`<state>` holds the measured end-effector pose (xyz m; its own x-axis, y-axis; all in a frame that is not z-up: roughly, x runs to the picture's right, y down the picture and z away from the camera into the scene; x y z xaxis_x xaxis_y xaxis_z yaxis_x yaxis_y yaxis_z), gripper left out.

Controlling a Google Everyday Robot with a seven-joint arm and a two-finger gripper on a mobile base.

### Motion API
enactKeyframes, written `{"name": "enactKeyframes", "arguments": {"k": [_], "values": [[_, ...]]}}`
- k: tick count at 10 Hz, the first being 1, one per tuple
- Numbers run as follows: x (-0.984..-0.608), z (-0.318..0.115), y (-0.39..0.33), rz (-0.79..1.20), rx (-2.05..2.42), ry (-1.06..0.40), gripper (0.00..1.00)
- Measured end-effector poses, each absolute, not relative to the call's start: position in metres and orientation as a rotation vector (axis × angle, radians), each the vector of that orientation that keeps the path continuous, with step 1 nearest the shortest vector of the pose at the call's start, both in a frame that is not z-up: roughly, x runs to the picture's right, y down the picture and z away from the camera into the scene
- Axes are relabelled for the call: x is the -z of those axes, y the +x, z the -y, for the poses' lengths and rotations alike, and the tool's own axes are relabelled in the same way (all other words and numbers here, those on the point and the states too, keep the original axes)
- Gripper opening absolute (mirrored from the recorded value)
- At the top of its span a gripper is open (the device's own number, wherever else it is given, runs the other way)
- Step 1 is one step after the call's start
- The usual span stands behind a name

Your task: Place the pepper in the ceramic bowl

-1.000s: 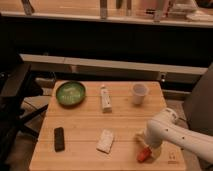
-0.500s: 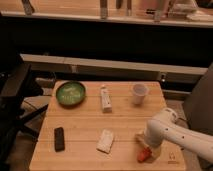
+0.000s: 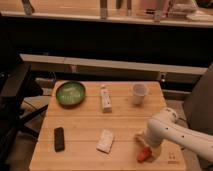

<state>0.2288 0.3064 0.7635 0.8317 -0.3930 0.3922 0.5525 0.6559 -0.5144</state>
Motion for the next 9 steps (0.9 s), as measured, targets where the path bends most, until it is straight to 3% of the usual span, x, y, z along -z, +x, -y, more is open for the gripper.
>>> {"name": "enactKeyframes", "arguments": {"k": [7, 9], "values": [[-0.7667, -0.308, 0.23, 0.269, 0.553, -0.674, 0.79], [-0.7678, -0.3077, 0.23, 0.27, 0.556, -0.675, 0.64]]}}
